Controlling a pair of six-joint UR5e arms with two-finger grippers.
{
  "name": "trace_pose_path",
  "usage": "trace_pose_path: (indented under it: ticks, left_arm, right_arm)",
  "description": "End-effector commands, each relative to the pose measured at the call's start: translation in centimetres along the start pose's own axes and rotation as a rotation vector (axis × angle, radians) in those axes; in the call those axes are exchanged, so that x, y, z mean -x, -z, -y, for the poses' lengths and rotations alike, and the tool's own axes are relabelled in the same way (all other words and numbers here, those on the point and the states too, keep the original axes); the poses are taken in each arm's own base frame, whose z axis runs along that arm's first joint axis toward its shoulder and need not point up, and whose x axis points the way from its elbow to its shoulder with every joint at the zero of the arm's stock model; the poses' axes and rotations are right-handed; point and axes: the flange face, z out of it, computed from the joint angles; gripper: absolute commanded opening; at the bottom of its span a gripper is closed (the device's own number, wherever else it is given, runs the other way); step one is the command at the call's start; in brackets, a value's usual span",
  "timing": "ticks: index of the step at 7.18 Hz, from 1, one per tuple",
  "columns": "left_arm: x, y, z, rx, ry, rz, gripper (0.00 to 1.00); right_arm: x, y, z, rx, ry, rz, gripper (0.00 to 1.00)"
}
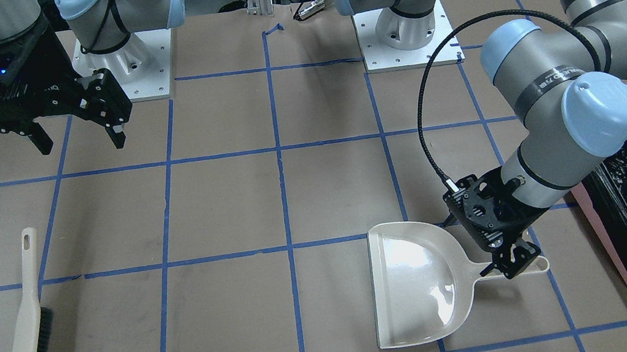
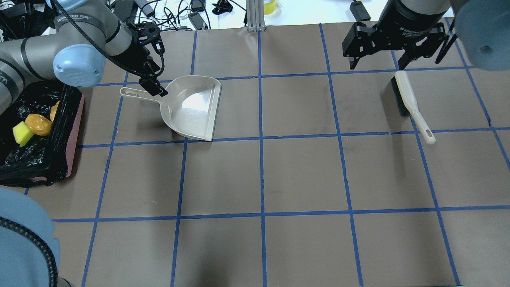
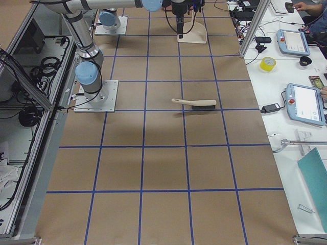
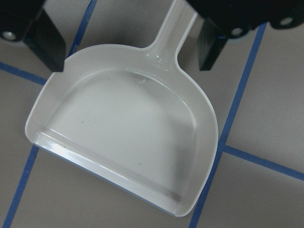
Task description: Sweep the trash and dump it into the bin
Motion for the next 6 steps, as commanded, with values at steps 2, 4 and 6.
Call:
trace_pose_path:
  ticks: [2,4,6]
  left_arm:
    - [-0.9,1.0,0.8,-0.006,0.086,0.007,1.0]
    - [-1.9,0.9,1.8,0.004,0.105,0.006,1.0]
    - [-1.8,1.0,1.8,0.0,0.106,0.007,1.0]
  right_arm:
    - [-0.1,-0.2,0.0,0.005,-0.001,-0.001,1.0]
    - [-0.1,-0.2,0.0,0.003,-0.001,0.0,1.0]
    - [-0.1,-0.3,-0.1,0.012,0.002,-0.001,1.0]
